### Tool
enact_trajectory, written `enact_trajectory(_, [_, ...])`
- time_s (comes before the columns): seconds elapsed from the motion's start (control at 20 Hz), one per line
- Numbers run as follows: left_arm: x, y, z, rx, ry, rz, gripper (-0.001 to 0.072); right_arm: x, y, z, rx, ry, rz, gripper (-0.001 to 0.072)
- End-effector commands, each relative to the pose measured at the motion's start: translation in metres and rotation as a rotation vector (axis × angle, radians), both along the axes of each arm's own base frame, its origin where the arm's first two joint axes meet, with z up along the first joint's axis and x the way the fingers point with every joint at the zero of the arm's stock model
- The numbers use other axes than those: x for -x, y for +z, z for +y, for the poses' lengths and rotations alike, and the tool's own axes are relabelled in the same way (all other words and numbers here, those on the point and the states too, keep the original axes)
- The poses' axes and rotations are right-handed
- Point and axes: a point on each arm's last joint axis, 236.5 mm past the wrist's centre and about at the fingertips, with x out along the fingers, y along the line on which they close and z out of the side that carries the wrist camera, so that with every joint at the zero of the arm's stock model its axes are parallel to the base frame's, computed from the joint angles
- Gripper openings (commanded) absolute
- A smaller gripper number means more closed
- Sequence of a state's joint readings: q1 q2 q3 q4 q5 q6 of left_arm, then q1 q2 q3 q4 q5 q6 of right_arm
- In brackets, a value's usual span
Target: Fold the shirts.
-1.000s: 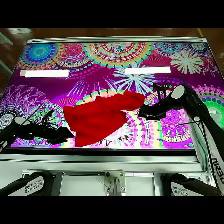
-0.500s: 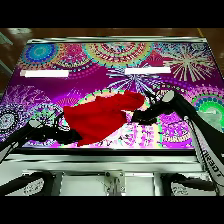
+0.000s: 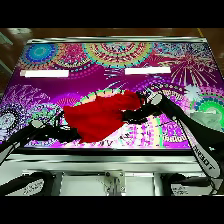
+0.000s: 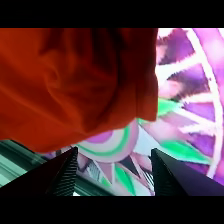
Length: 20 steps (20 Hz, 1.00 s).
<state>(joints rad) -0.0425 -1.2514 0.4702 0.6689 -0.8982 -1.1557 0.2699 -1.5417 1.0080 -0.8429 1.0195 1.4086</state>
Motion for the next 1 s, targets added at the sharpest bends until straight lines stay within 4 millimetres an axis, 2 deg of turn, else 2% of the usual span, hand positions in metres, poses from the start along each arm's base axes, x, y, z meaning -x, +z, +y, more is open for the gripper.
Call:
enact_trajectory(0.0, [-0.003, 0.004, 0.000, -0.003, -0.004, -0.027, 0.0037, -0.017, 0.000, 0.011, -0.043, -0.076, -0.030, 0.0578])
enact_trajectory(0.2, [-0.007, 0.012, 0.000, -0.006, -0.025, -0.078, 0.0038, -0.030, 0.001, 0.015, -0.070, -0.135, -0.048, 0.0577])
enact_trajectory(0.45, [-0.020, 0.027, 0.003, -0.019, -0.006, -0.159, 0.0037, -0.008, -0.018, 0.028, -0.068, -0.085, 0.041, 0.0575])
enact_trajectory(0.5, [-0.021, 0.029, 0.003, -0.019, -0.005, -0.168, 0.0038, -0.003, -0.023, 0.033, -0.063, -0.071, 0.049, 0.0548])
enact_trajectory(0.55, [-0.022, 0.031, 0.003, -0.019, -0.004, -0.174, 0.0037, -0.001, -0.027, 0.037, -0.057, -0.062, 0.052, 0.0449])
enact_trajectory(0.65, [-0.023, 0.034, 0.004, -0.019, -0.002, -0.185, 0.0038, -0.002, -0.030, 0.039, -0.053, -0.069, 0.047, 0.0101])
enact_trajectory(0.7, [-0.025, 0.037, 0.004, -0.021, 0.000, -0.198, 0.0037, -0.004, -0.026, 0.038, -0.059, -0.063, 0.046, 0.0064])
enact_trajectory(0.75, [-0.029, 0.042, 0.005, -0.025, 0.007, -0.226, 0.0037, -0.006, -0.019, 0.038, -0.071, -0.044, 0.041, 0.0063])
enact_trajectory(0.85, [-0.043, 0.067, 0.007, -0.029, 0.015, -0.319, 0.0036, -0.020, 0.015, 0.039, -0.113, 0.024, -0.041, 0.0063])
enact_trajectory(0.9, [-0.053, 0.089, 0.007, -0.027, 0.015, -0.388, 0.0036, -0.027, 0.042, 0.042, -0.143, 0.070, -0.113, 0.0063])
enact_trajectory(0.95, [-0.066, 0.123, 0.008, -0.019, 0.017, -0.482, 0.0036, -0.030, 0.076, 0.046, -0.179, 0.152, -0.206, 0.0063])
